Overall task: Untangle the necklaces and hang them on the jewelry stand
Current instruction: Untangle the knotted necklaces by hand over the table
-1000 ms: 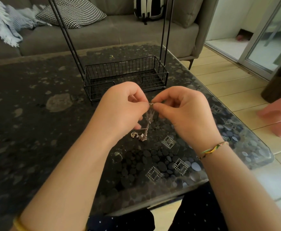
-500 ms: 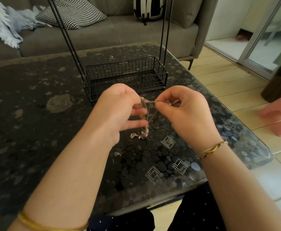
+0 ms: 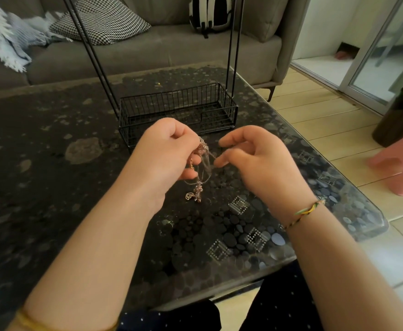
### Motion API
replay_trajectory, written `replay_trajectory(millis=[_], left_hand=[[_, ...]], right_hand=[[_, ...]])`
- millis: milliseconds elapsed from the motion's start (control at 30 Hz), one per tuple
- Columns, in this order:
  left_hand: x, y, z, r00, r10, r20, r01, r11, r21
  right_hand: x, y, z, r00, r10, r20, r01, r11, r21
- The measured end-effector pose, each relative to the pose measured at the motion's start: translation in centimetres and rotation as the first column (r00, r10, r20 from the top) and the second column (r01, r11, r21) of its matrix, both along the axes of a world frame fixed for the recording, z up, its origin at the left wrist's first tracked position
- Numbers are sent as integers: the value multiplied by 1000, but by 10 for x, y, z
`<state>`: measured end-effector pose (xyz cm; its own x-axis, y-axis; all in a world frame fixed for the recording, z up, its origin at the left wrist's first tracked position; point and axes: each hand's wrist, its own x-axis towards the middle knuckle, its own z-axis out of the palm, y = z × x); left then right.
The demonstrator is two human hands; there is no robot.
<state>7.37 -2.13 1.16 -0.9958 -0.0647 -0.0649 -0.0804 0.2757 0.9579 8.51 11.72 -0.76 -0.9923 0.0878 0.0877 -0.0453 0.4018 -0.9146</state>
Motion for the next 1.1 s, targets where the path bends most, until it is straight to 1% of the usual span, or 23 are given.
replay_trajectory(millis=[33,100,167,267,300,433,500,600,667,833,900,1000,1100], left_hand=[[0,0,0,1000,-9,-18,8,1000,-27],[0,1,-1,999,-28,-39,26,998,-51],[0,2,-1,998,-41,-50,39,998,-50],[0,3,-1,997,-49,-62,46,998,-49],[0,3,-2,997,-50,-65,47,998,-45],[0,4,-3,996,-54,-74,51,997,-50],[0,4,-3,996,-47,-78,43,998,-55],[0,3,-4,997,-29,-77,23,997,-75],[-1,4,-5,997,-24,-77,16,995,-99],[-4,0,-5,995,33,-92,-48,983,-176],[-5,-3,-4,994,49,-97,-67,979,-194],[-6,-3,-4,994,59,-92,-78,973,-217],[-6,-2,-4,995,62,-76,-77,971,-224]], right_hand=[[0,0,0,1000,6,28,-5,999,-50],[1,0,1,997,44,60,-37,994,-101],[3,0,3,990,109,87,-95,985,-145],[5,-1,6,971,196,135,-156,953,-260],[5,-2,7,967,212,143,-166,946,-279],[5,-4,6,966,221,137,-178,946,-272],[4,-4,5,978,183,101,-155,960,-235],[1,-3,1,997,70,-16,-71,997,-44],[0,-4,0,996,26,-89,-22,998,53],[-1,-1,0,984,-55,-168,82,984,159],[-2,2,2,983,-95,-155,115,986,121],[-2,4,3,984,-154,-93,153,988,-26],[-4,5,1,976,-216,-35,208,967,-148]])
